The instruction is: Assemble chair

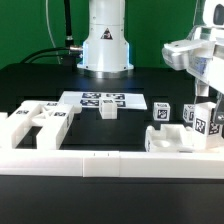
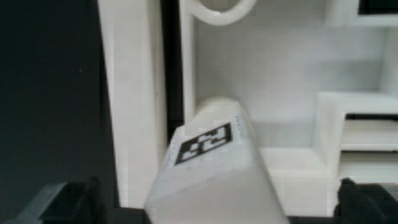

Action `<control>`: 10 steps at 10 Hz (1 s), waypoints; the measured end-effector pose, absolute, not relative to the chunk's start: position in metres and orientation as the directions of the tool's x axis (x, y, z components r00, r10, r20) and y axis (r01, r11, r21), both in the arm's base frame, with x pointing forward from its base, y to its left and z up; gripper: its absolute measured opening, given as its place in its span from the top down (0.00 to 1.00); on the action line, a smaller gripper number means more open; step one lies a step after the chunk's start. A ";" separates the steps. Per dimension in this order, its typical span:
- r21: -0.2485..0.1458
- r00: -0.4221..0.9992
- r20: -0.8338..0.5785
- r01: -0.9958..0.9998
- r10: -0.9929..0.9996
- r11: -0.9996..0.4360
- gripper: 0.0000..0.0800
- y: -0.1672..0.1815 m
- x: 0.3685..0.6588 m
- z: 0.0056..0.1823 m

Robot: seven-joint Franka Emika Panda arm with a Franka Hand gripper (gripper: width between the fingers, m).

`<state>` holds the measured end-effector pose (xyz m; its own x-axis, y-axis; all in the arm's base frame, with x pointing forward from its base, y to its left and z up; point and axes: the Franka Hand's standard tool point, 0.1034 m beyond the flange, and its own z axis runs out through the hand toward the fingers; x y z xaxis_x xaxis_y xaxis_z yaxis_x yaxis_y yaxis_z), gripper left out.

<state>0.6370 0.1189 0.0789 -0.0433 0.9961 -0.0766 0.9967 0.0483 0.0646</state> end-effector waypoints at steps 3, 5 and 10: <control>0.053 -0.212 -0.111 0.974 0.971 0.219 0.19 0.117 0.637 0.079; 0.045 -0.289 -0.125 0.954 0.949 0.296 0.20 0.116 0.638 0.079; 0.056 -0.194 -0.119 0.978 0.974 0.202 0.65 0.115 0.638 0.079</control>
Offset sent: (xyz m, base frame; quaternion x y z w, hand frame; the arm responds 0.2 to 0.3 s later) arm -0.0024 0.0093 0.0018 -0.0105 0.0056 -0.1172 0.9930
